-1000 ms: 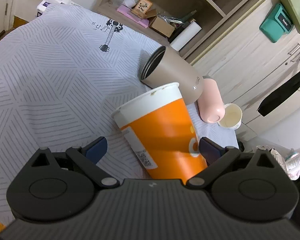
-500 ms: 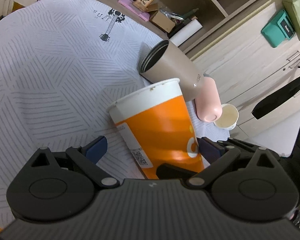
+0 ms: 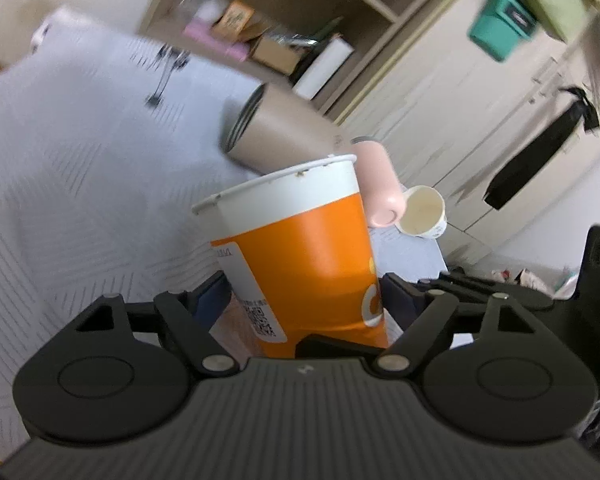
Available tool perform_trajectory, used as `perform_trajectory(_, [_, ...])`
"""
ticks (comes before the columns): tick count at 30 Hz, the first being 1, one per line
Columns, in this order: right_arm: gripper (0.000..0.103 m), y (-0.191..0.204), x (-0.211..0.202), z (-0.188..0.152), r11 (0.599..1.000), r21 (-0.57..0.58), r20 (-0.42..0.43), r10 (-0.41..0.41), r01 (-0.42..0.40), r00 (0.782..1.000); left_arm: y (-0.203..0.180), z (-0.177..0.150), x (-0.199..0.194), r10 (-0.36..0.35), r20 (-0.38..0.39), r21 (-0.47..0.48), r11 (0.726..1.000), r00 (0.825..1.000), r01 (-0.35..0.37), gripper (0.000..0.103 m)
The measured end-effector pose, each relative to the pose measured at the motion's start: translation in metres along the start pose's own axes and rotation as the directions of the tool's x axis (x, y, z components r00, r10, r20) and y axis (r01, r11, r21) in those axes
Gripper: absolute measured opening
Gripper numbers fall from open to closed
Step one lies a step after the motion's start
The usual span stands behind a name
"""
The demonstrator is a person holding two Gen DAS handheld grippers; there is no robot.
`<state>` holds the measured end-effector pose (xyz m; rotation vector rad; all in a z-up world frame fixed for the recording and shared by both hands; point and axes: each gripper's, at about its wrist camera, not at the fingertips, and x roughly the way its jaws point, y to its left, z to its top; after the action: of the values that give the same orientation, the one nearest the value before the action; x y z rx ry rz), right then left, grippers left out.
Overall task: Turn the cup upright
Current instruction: 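Lift the orange cup with the right tool and rotate it rim-up, then lower the upright orange cup onto the cloth with the right tool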
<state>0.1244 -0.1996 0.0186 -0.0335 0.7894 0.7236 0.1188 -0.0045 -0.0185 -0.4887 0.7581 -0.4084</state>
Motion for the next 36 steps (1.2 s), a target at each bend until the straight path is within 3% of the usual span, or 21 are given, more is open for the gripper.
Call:
perform_trajectory(8, [0.074,0.008,-0.016,-0.017,0.998,-0.028,0.135,-0.044,0.048,0.990,-0.018,-0.001,-0.015,-0.021,0.050,0.148,0.989,0.999,0.014,0.077])
perform_trajectory(13, [0.074,0.005,-0.020,-0.020,0.999,-0.023,0.204,-0.028,0.033,0.979,-0.036,0.000,-0.023,0.011,0.110,0.269,0.962,0.994,-0.041,0.075])
perform_trajectory(21, [0.074,0.017,-0.022,-0.018,0.992,-0.061,0.274,-0.087,0.107,0.958,-0.045,0.008,-0.031,-0.012,0.171,0.377,0.925,0.985,-0.054,0.074])
perform_trajectory(30, [0.074,0.009,-0.008,-0.005,0.975,-0.133,0.359,-0.119,0.177,0.926,-0.051,0.033,-0.018,0.011,0.193,0.445,0.890,0.981,-0.097,0.074])
perform_trajectory(36, [0.074,0.008,0.007,-0.003,0.937,-0.179,0.421,-0.203,0.300,0.884,-0.052,0.045,0.000,0.001,0.215,0.485,0.868,0.977,-0.107,0.074])
